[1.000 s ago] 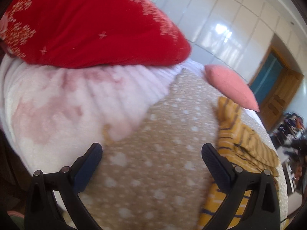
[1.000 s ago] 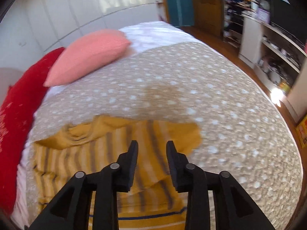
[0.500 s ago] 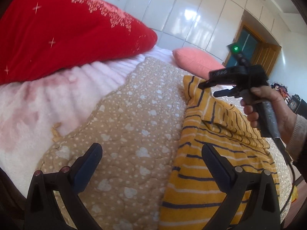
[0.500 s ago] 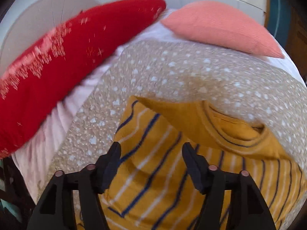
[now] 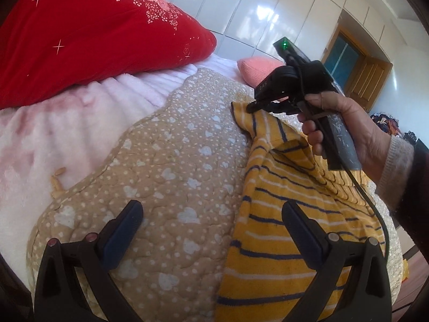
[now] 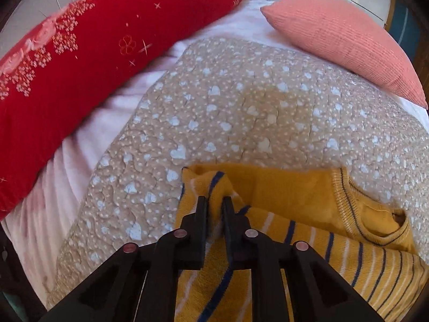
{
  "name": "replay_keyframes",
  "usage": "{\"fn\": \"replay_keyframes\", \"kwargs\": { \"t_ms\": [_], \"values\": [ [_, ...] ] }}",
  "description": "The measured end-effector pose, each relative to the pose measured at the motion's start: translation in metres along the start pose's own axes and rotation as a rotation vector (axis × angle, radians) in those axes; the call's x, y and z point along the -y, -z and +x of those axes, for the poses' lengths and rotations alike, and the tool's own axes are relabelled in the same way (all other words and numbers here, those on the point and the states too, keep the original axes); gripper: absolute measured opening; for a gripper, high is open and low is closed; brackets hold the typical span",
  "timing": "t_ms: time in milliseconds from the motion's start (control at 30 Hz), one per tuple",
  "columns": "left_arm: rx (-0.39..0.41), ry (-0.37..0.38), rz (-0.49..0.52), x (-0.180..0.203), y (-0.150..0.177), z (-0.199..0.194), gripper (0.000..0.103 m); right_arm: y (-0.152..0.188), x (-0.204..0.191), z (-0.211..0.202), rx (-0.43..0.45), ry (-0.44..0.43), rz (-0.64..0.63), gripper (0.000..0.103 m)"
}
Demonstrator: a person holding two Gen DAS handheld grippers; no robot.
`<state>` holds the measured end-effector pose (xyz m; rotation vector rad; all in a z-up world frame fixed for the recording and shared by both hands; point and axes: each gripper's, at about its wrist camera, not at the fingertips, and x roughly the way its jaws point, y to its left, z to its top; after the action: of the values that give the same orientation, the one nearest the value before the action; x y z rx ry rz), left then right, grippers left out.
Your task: Fold small clothes
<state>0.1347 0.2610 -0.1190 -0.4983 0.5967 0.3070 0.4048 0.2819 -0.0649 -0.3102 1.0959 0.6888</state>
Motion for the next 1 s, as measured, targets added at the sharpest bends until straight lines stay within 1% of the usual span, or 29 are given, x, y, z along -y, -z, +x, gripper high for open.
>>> {"fn": "replay_keyframes", "kwargs": {
  "t_ms": [33,67,100,133,167,233,300,400,433,500,600,700,867,1000],
  "values": [
    [0.0,0.001,-0.002,-0.001,0.0,0.0,0.103,0.004,0.002,-0.006,0.019,-0.006,0.006,0.024],
    [-0.001,0.002,-0.006,-0.001,0.0,0.0,0.103,0.012,0.006,-0.017,0.037,-0.013,0.019,0.028],
    [-0.002,0.002,-0.011,-0.002,0.0,0.0,0.103,0.016,0.01,-0.024,0.044,-0.018,0.025,0.036],
    [-0.003,-0.001,-0.013,-0.003,0.0,0.0,0.103,0.027,0.016,-0.04,0.064,-0.022,0.027,0.042],
    [-0.006,-0.006,-0.015,-0.003,0.0,0.001,0.103,0.035,0.02,-0.052,0.079,-0.012,0.019,0.045],
    [-0.011,-0.019,-0.018,-0.002,0.0,0.003,0.103,0.055,0.03,-0.077,0.103,0.024,0.001,0.057],
    [-0.011,-0.032,-0.031,-0.002,0.0,0.003,0.103,0.08,0.044,-0.1,0.109,0.043,0.003,0.061],
    [-0.013,-0.056,-0.056,-0.001,0.001,0.005,0.103,0.11,0.065,-0.121,0.116,0.053,0.038,0.064],
    [-0.013,-0.065,-0.053,0.0,0.001,0.006,0.103,0.122,0.075,-0.127,0.118,0.071,0.063,0.065],
    [-0.013,-0.079,-0.042,0.002,0.002,0.007,0.103,0.135,0.09,-0.134,0.121,0.093,0.108,0.065],
    [-0.017,-0.082,-0.026,0.003,0.003,0.007,0.103,0.153,0.116,-0.136,0.106,0.089,0.241,0.065],
    [-0.023,-0.066,-0.022,0.001,0.003,0.006,0.103,0.168,0.132,-0.134,0.09,0.088,0.346,0.065],
    [-0.03,-0.04,-0.033,-0.003,0.003,0.003,0.103,0.18,0.134,-0.138,0.095,0.117,0.424,0.065],
    [-0.035,-0.028,-0.038,-0.004,0.002,0.003,0.103,0.182,0.12,-0.145,0.103,0.145,0.393,0.065]
  ]
}}
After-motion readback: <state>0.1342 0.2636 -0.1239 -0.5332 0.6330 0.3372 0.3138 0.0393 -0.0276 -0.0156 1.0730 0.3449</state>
